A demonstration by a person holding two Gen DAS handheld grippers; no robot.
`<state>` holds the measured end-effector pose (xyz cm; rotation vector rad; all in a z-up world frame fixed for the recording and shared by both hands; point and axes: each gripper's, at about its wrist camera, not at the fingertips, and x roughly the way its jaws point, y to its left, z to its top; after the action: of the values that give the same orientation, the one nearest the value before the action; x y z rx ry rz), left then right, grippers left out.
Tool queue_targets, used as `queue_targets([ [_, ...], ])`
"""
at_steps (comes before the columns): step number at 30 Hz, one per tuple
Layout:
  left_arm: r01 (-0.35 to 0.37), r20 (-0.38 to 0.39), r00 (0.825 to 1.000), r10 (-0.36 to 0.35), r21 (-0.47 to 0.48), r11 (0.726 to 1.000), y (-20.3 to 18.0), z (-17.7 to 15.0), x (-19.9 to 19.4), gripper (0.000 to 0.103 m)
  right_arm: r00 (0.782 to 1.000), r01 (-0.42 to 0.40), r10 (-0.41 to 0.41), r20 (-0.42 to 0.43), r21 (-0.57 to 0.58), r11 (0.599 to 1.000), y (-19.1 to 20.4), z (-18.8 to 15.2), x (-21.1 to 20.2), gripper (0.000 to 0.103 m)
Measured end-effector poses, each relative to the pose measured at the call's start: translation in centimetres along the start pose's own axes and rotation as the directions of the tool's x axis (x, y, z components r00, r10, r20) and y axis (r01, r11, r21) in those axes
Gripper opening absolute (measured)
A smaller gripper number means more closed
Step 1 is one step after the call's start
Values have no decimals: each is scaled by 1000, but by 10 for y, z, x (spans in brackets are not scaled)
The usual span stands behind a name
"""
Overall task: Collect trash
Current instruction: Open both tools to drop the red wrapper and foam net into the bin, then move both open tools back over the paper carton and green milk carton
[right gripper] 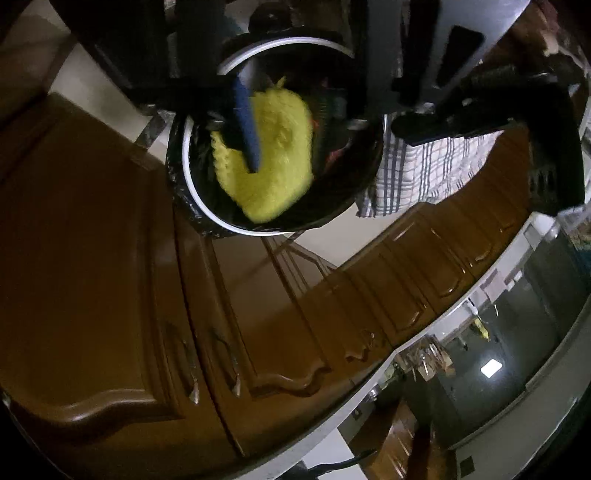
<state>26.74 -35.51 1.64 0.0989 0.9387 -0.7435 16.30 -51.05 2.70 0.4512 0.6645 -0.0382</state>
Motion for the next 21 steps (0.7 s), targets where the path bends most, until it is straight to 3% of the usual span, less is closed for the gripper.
queue_targets([
  [5,8,15,1000,-7,-27,1000,9,-12,-13,47,999,-32,31,15,24,999,1,-6,-7,51],
  [7,2,22,1000,-1,-39,999,14,-18,-18,54,998,-50,49,30,31,998,4,-9,-12,63],
  [10,-3,32,999,5,-63,998,24,-28,-28,56,996,-76,75,42,34,997,11,-14,-17,73],
  [21,-21,71,997,31,-137,990,57,-67,-69,56,985,-161,161,54,1,987,55,-40,-33,80],
])
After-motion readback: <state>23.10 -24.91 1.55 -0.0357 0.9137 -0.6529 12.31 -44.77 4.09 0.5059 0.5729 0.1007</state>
